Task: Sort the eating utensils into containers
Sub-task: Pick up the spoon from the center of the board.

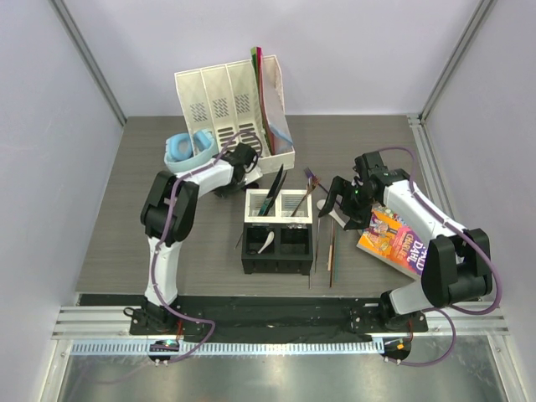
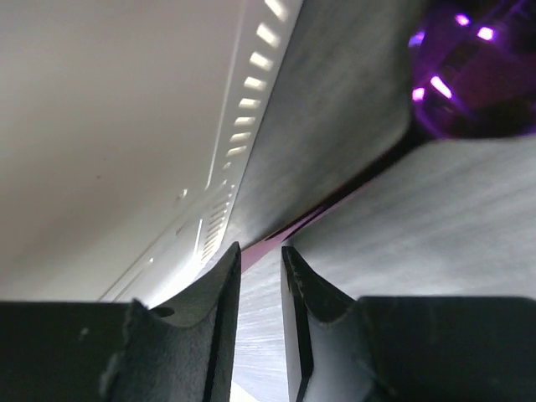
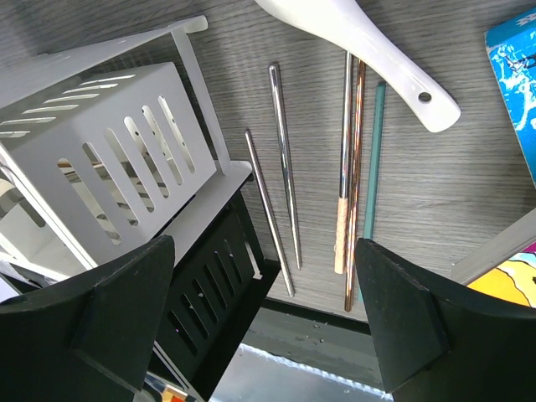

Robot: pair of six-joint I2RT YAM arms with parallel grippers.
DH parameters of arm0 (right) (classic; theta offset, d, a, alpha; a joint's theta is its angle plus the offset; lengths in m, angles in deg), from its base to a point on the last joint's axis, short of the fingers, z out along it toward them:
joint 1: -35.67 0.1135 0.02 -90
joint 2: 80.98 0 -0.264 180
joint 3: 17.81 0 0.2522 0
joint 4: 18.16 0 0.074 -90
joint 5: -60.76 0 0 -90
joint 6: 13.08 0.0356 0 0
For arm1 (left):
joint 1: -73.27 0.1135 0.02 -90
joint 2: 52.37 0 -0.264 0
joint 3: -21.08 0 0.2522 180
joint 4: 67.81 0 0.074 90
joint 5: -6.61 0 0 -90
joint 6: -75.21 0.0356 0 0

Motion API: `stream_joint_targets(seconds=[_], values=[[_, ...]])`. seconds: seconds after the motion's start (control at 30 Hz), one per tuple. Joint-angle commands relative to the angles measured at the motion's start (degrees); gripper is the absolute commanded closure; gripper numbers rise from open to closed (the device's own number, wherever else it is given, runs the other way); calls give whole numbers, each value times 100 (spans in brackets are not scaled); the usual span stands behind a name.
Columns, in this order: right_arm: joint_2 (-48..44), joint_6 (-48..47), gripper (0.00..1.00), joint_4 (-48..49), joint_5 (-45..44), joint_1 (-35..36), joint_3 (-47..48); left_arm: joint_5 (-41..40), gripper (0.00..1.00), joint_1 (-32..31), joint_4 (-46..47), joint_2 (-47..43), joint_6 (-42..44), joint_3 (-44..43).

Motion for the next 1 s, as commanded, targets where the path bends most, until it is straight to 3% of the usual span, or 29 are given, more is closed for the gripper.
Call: stream_joint_targets(seconds=[0.0,0.13,0.4,0.77,0.97], values=[[-197,43,6,-69,79,-30,4,-374,74,198,-160,448,109,-121],[-205,42,6,-104,88,-30,-5,374,80,277,-863,466,-5,-551],[-179,25,6,-131,114,-30,-14,1394,81,295,-1471,70,100,-421],[-223,60,6,-96,105,-30,-75,1403,84,58,-1005,-150,-277,-560],[-188,95,6,-25,96,-30,-75,1781,90,-136,-488,-386,-743,-553]])
